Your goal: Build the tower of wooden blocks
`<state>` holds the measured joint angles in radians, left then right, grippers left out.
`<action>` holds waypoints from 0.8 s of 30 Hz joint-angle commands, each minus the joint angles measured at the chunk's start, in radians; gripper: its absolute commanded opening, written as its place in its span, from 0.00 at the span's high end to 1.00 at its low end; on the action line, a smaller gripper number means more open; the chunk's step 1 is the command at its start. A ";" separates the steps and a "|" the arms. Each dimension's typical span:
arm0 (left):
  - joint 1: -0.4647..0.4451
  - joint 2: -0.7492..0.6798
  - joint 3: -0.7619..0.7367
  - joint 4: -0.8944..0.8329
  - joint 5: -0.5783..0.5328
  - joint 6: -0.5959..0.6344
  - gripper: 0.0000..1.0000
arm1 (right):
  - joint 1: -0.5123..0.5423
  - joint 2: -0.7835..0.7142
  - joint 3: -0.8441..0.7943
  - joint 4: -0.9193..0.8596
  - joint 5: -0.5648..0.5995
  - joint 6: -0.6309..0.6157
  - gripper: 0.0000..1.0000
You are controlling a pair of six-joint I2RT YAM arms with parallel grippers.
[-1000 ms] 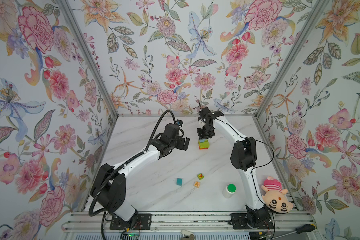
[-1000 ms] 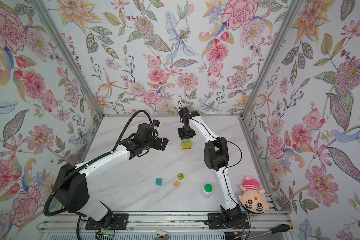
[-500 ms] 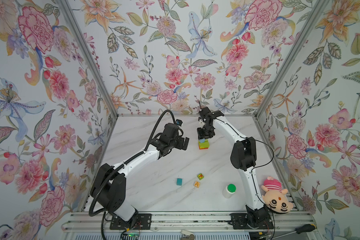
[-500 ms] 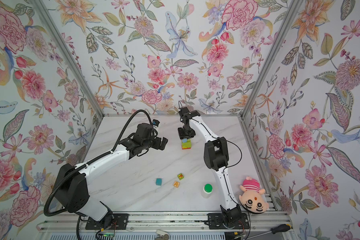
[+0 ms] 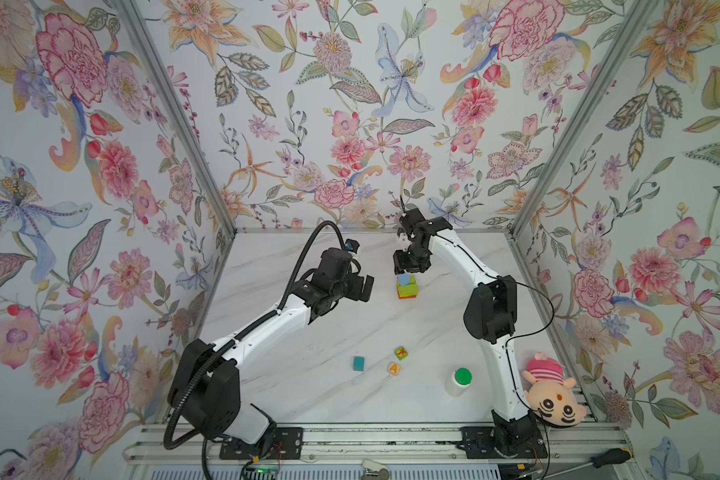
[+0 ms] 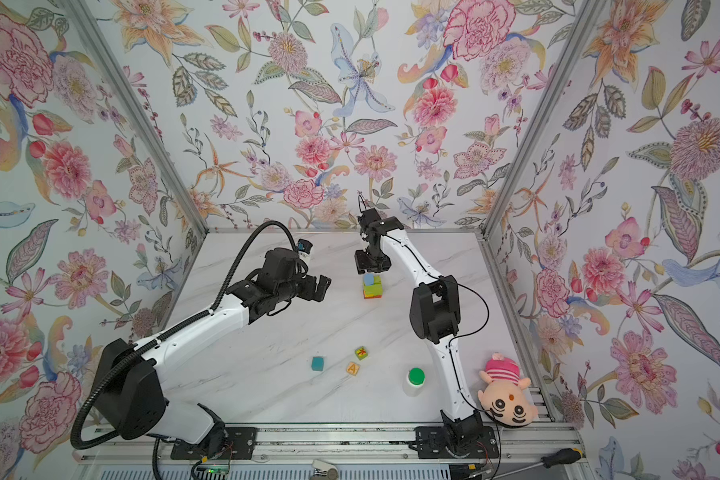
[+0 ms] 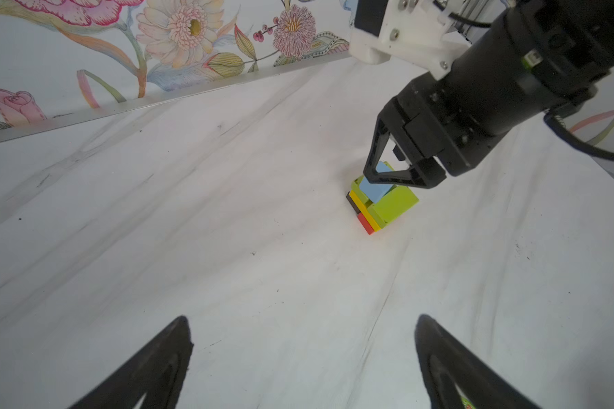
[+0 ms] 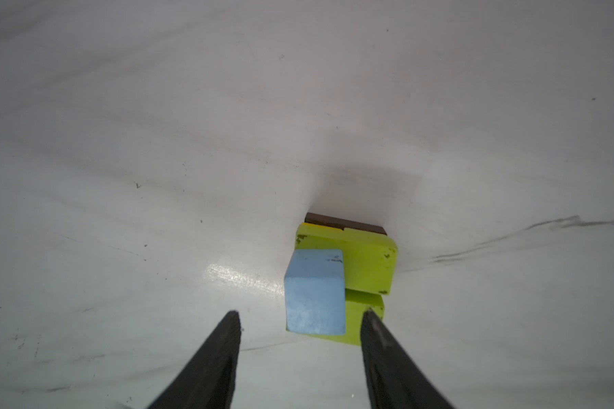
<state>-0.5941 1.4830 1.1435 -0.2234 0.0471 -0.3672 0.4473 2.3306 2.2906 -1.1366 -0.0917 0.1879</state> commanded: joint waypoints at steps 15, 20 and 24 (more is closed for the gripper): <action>-0.075 -0.349 -0.317 -0.050 -0.171 -0.245 0.01 | 0.034 -0.206 -0.097 -0.023 -0.091 -0.012 0.42; -0.177 -0.420 -0.394 -0.071 -0.266 -0.323 0.01 | 0.082 -0.252 -0.171 -0.019 -0.064 -0.029 0.37; -0.212 -0.480 -0.442 -0.079 -0.284 -0.364 0.01 | 0.125 -0.280 -0.206 -0.019 -0.062 -0.004 0.31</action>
<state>-0.7906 1.0443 0.7280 -0.2718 -0.1734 -0.6739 0.5461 2.1124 2.1071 -1.1404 -0.1577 0.1806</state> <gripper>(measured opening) 0.993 0.681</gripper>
